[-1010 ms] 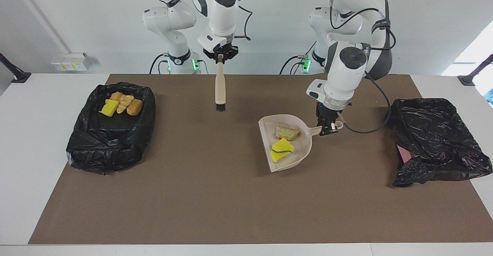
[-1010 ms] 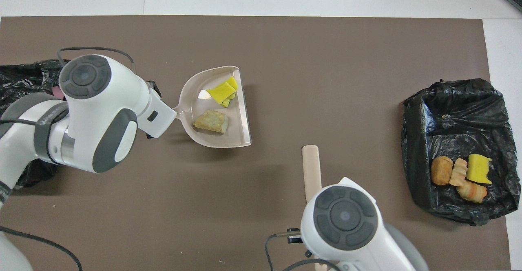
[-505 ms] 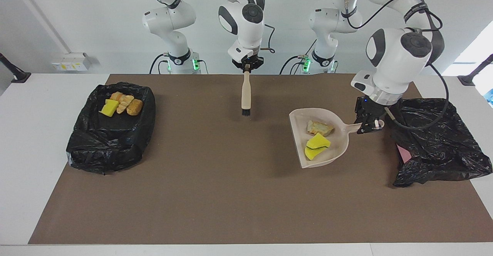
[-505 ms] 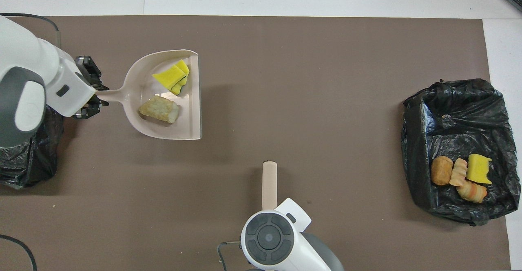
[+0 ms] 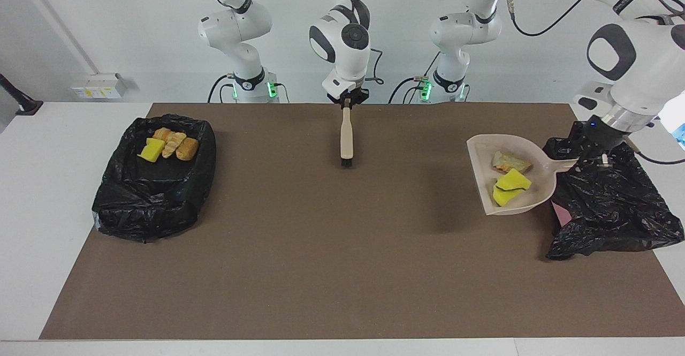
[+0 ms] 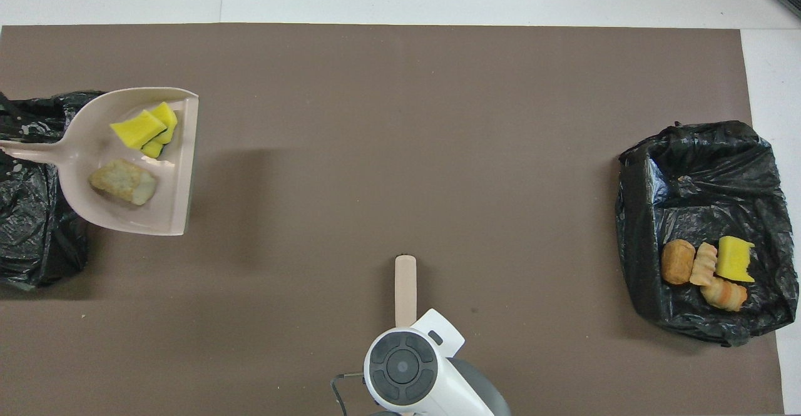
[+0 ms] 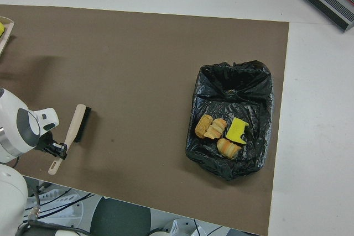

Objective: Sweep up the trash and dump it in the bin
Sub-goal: 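Tip the dustpan with the left gripper to dump trash into the bag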

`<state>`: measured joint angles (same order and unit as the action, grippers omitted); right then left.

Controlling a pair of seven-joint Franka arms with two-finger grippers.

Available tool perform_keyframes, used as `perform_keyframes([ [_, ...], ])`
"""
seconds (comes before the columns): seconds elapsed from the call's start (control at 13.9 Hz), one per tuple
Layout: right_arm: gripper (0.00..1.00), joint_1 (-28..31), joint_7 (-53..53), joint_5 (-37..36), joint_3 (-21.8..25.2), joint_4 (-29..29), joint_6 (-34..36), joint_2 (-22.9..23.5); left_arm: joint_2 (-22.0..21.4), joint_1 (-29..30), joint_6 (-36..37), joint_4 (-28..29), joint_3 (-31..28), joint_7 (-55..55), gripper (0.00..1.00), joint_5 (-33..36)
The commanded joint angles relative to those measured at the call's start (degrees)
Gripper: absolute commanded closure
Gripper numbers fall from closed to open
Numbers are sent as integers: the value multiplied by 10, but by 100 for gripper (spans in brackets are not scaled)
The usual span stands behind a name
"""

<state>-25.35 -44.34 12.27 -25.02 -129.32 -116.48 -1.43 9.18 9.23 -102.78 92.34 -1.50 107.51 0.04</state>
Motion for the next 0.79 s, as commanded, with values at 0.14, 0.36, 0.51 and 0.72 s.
perform_keyframes([
  [0.14, 100, -5, -2, 10, 2, -12, -47, 17, -1, 89, -11, -10, 4, 74, 100, 46],
  [0.36, 73, -5, 0, 10, 3, -12, -47, 18, -1, 120, -29, -11, 4, 74, 100, 103],
  [0.51, 12, -1, 12, 0, 4, -3, -45, 27, 0, 140, -58, -11, 4, 72, 100, 139],
  [0.72, 0, 30, 47, -31, 8, 27, -45, 35, 4, 134, -74, -13, 4, 55, 100, 235],
])
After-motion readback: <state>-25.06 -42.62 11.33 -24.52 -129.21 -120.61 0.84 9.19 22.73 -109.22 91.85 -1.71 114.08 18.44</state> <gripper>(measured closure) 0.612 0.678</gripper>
